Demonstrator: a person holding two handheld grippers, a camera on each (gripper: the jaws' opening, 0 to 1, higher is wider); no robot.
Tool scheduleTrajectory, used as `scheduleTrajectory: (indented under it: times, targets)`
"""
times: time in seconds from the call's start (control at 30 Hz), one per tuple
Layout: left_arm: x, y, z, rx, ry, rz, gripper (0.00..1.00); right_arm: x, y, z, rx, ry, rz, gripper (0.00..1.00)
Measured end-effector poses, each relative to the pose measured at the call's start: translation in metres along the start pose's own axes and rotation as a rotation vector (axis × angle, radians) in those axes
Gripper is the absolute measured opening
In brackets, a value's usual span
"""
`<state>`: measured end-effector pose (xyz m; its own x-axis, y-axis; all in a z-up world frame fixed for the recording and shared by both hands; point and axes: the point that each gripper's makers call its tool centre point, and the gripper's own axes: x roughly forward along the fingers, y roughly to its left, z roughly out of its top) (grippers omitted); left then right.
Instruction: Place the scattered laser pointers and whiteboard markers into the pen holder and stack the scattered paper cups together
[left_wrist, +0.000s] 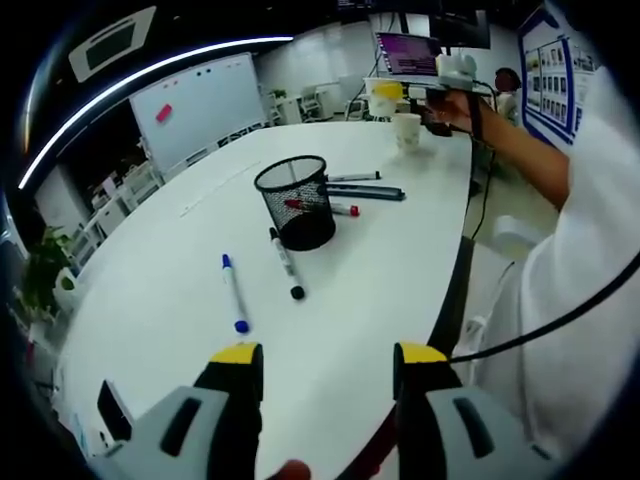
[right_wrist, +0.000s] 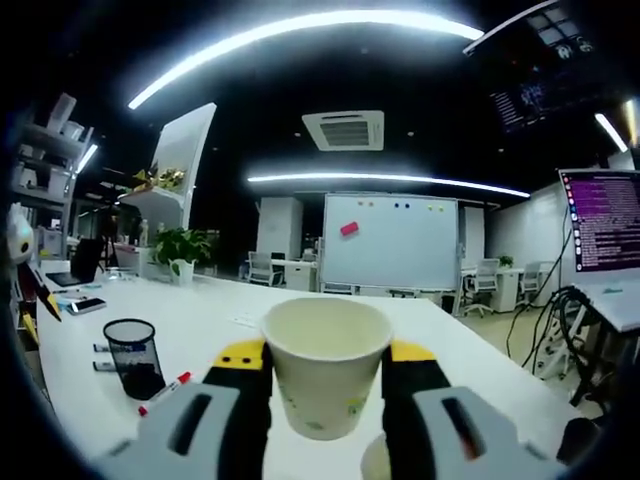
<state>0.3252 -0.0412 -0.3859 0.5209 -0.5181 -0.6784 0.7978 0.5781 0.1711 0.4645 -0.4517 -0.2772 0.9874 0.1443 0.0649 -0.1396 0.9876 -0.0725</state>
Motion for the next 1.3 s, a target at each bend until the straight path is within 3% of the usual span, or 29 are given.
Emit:
scheduleTrajectory:
  times: [1.3]
  targets:
    - [0.002,-0.001,-0.001,0.004,0.012,-0.008,0.53,-0.003,-0.023,0.005,0.002,-0.013,-0.05,0.44]
